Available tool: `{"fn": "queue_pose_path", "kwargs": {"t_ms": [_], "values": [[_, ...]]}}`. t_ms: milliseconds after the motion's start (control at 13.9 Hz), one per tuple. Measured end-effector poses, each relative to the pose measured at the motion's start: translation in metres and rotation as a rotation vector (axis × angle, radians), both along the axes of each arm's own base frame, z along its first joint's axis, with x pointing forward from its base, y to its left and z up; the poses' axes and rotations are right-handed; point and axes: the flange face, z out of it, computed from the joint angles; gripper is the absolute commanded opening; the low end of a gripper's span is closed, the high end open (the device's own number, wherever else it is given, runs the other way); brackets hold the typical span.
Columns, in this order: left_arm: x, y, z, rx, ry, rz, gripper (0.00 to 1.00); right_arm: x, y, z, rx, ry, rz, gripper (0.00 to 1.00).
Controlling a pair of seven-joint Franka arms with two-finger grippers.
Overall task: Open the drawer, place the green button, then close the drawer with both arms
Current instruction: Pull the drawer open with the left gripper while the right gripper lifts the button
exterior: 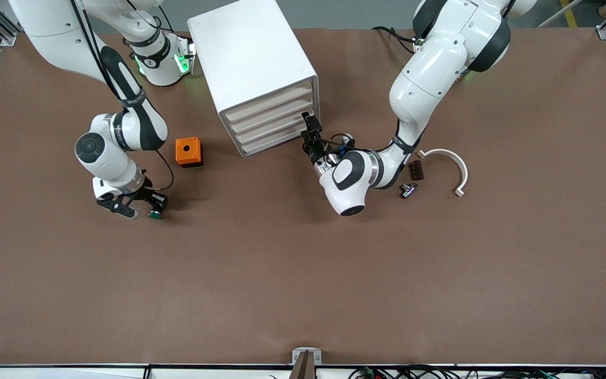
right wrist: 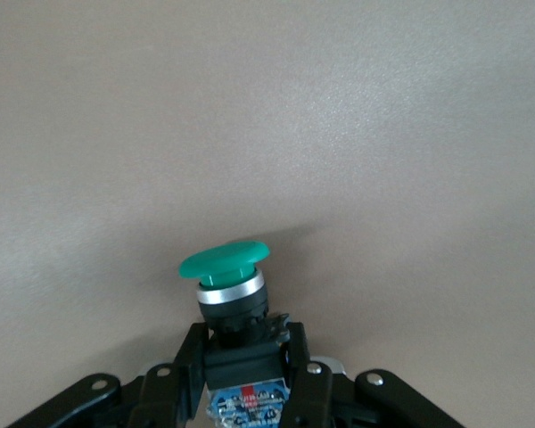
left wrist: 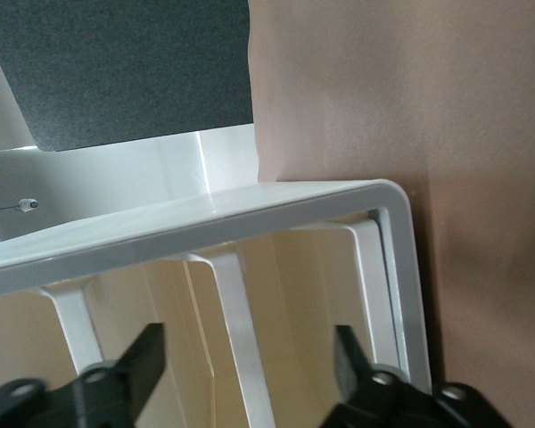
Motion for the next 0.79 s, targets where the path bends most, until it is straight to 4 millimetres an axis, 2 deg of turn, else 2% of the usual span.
{"fn": "queue_pose_path", "kwargs": {"t_ms": [144,287,503,646,790], "values": [[-0.004,-0.002,-0.002,-0.002,0.011,-0.004,0.58,0.010,0.004,0.034,0.010,0.036,-0.037,0.00],[-0.010,-0.005,-0.003,-0.004,0.024,-0.018,0.54,0.016,0.016,0.082,0.022,0.062,-0.088,0.00],[-0.023,-0.014,-0.005,-0.006,0.043,-0.047,0.50,0.015,0.057,0.145,0.032,0.086,-0.185,0.00],[-0.032,-0.018,-0.008,-0.005,0.060,-0.066,0.43,0.008,0.084,0.163,0.034,0.092,-0.251,0.00],[-0.040,-0.021,-0.013,-0.002,0.077,-0.084,0.34,-0.001,0.109,0.168,0.032,0.098,-0.320,0.00]]}}
